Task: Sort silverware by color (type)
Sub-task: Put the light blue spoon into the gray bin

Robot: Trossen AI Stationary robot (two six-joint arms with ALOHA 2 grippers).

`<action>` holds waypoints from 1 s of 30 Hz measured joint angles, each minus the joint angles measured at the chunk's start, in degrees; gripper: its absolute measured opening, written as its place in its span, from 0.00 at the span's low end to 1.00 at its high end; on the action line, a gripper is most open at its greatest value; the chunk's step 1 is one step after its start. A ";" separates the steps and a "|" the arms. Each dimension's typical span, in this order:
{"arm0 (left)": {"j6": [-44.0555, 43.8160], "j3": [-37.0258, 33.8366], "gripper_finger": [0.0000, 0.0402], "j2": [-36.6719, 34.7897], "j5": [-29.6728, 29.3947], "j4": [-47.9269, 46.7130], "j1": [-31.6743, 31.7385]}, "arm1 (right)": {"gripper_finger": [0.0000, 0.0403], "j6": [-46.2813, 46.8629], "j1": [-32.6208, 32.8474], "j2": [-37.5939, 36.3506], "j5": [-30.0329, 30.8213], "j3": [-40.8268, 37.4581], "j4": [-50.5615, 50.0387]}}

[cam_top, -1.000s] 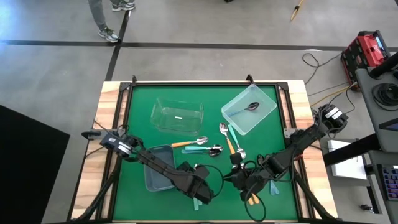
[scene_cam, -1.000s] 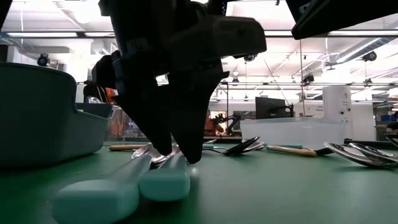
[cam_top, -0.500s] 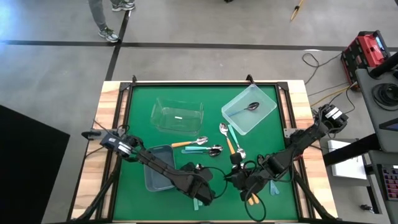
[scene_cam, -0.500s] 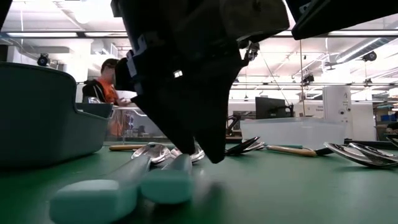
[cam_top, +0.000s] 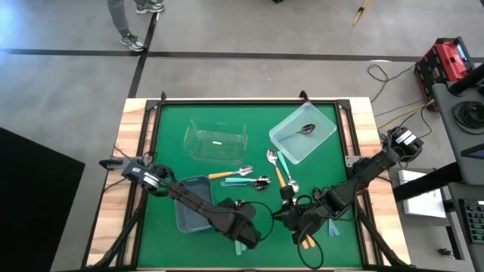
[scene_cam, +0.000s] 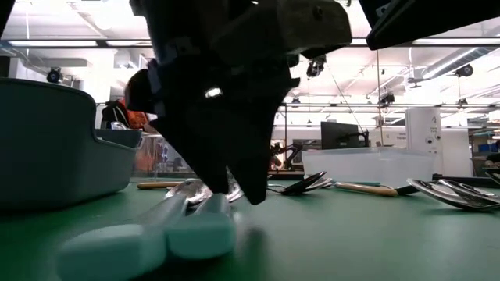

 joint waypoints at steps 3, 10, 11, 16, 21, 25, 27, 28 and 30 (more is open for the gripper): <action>-0.95 -0.01 0.45 0.02 0.79 -0.54 -0.29 | 0.07 0.00 0.00 0.02 0.00 0.00 0.00; -0.10 -0.07 0.43 0.02 0.29 -0.14 -0.39 | 0.07 0.26 0.00 0.02 0.00 0.00 0.00; 0.68 -0.07 0.43 0.02 0.13 0.41 -0.39 | 0.07 0.26 0.00 0.02 0.01 0.00 0.01; 4.14 -0.07 0.43 0.04 -1.72 3.55 -0.39 | 0.07 0.04 0.00 0.02 0.02 0.00 0.02; 3.17 0.85 0.43 0.13 -1.97 2.32 -0.39 | 0.07 0.04 0.00 0.02 0.02 0.00 0.01; -1.22 3.79 0.43 0.13 -1.86 -4.22 -0.58 | 0.07 0.04 0.00 0.02 0.02 0.00 0.00; -3.12 5.18 0.43 0.13 -1.80 -7.57 -0.88 | 0.07 0.02 0.00 0.02 0.02 0.00 0.02; -3.86 5.64 0.43 0.13 -1.82 -8.47 -1.08 | 0.07 0.02 0.00 0.02 0.02 0.00 0.00; -5.17 5.76 0.43 0.13 -1.75 -9.07 -1.46 | 0.07 0.02 0.00 0.02 0.02 0.00 0.01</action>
